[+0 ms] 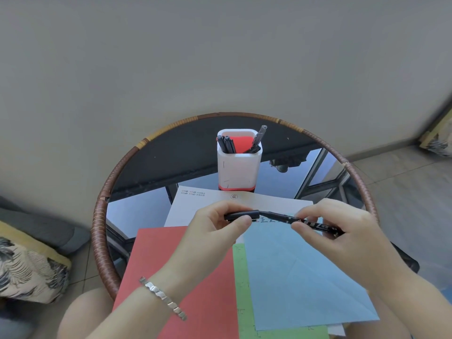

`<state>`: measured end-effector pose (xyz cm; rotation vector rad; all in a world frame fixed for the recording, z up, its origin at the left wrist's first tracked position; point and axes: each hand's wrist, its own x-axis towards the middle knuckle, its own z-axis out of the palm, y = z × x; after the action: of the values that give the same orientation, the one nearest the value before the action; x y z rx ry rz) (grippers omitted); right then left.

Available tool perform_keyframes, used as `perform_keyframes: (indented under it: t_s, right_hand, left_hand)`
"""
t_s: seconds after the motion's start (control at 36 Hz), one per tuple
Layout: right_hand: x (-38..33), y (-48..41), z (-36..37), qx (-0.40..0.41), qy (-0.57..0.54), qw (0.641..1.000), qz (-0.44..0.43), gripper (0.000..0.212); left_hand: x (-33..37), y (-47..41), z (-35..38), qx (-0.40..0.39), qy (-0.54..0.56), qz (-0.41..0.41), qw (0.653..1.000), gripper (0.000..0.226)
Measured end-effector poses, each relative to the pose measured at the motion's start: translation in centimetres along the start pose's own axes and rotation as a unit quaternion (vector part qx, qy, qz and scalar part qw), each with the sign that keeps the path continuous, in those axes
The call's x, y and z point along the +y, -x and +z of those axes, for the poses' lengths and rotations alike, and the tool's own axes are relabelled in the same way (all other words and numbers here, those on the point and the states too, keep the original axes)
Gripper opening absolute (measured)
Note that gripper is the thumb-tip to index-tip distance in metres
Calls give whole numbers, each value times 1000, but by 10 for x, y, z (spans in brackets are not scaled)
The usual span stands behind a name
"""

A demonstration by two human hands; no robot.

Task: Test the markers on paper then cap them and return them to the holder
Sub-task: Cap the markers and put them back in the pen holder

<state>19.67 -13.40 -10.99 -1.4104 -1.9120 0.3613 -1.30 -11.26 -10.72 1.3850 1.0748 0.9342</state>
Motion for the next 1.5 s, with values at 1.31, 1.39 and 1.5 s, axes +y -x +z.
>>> perform_keyframes:
  t_s: [1.31,1.39,1.5]
  right_hand:
    - [-5,-43,5,52,-229,966,107,15]
    - [-35,-77,-3,126,-264,956,-10,23]
    - [-50,-115,10,181,-160,966,-95,18]
  left_hand:
    - [3,-93,-30,120,-233,85,961,58]
    - [3,-99,-29,104,-252,82,959,42]
    - [2,-98,-29,115,-273,92,951,36]
